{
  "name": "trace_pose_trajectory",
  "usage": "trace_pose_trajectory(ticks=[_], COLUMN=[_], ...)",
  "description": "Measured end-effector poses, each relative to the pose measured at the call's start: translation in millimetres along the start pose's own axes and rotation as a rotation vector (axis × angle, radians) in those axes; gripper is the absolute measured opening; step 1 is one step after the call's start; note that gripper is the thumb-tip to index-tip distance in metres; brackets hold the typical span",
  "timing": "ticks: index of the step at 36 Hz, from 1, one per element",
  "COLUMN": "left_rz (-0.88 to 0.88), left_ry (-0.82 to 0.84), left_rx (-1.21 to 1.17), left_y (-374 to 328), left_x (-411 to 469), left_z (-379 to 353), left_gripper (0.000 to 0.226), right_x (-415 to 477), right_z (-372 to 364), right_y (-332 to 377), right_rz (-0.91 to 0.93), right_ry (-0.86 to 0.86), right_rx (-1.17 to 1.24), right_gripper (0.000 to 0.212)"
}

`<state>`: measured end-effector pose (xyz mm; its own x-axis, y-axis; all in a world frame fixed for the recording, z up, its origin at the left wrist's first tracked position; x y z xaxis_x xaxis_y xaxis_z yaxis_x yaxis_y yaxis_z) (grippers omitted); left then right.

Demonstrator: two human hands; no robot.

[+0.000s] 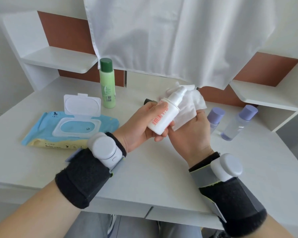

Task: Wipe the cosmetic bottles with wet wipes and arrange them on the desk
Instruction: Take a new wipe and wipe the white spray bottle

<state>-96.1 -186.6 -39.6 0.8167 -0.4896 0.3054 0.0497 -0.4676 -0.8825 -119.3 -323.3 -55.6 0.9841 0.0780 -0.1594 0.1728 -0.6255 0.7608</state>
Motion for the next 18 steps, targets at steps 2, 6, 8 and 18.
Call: trace_pose_trajectory(ticks=[2,6,8,18], left_rz=[0.0,0.003,0.026,0.298], left_ry=[0.011,0.048,0.045,0.132], left_rx=[0.004,0.007,0.004,-0.297], left_y=[-0.5,-0.6,-1.5,-7.2], left_x=[0.1,-0.1,-0.3,-5.5], left_z=[0.4,1.7,2.3,12.9], left_gripper=[0.041,0.035,0.036,0.041], right_x=[-5.2,-4.7,-2.5,-1.7], right_z=[-14.4,-17.6,-15.9,-15.7], right_y=[-0.7,0.3,-2.4,2.0], right_rz=[-0.053,-0.016,0.029,0.045], right_ry=[0.102,0.24,0.239,0.279], right_rx=[0.015,-0.089,-0.131,-0.282], right_gripper=[0.021,0.022,0.019,0.059])
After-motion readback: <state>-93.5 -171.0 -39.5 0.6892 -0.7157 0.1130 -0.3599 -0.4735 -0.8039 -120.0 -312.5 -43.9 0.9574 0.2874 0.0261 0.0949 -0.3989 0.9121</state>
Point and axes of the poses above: each hand's wrist, its own x-axis towards the middle knuckle, its own z-axis out of the back of the hand, y = z × x, the point moved 1 cm from there along x, towards the middle knuckle, and after that the axes turned 14 degrees about -z, right-handed, at the moved point
